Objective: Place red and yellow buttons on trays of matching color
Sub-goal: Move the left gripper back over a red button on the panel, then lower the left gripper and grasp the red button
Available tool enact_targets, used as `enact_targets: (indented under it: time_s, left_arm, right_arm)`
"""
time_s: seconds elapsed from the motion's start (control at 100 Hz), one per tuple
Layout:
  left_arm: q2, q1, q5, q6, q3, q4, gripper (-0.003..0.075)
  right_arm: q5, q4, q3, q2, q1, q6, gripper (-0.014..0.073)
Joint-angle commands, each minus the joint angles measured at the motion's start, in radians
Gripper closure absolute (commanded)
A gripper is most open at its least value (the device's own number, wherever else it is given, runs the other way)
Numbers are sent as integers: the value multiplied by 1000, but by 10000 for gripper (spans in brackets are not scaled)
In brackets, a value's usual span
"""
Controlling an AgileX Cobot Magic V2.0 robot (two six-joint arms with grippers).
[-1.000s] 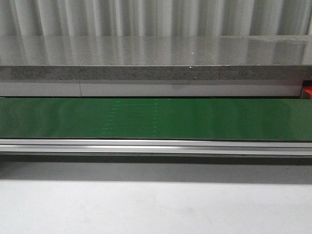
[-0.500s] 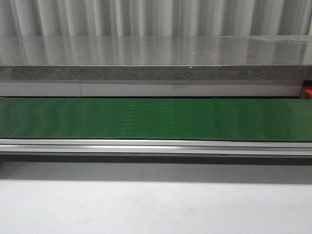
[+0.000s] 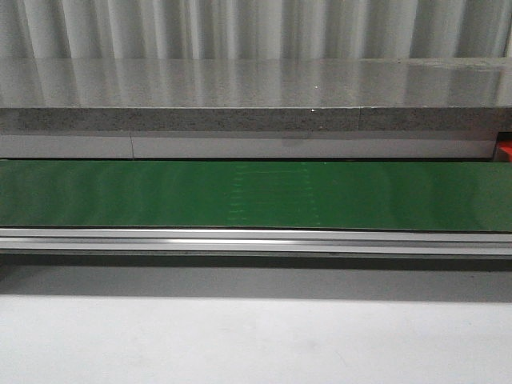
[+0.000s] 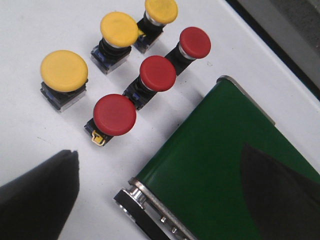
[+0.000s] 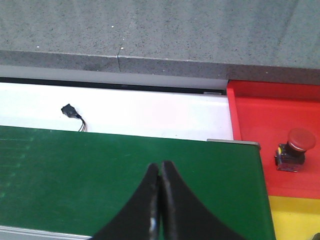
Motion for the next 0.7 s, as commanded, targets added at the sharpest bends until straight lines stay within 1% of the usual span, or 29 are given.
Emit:
enact_targets:
  time_s: [0.0, 0.23, 0.69]
  left_arm:
    - [32, 3, -47, -7, -45, -17, 104]
    - [146, 3, -47, -7, -85, -17, 104]
    - [253, 5, -87, -27, -88, -17, 104]
  right_arm:
    - [-71, 8, -26, -3, 2, -10, 662]
    - [-71, 8, -26, -3, 2, -10, 662]
    - [-71, 8, -26, -3, 2, -10, 662]
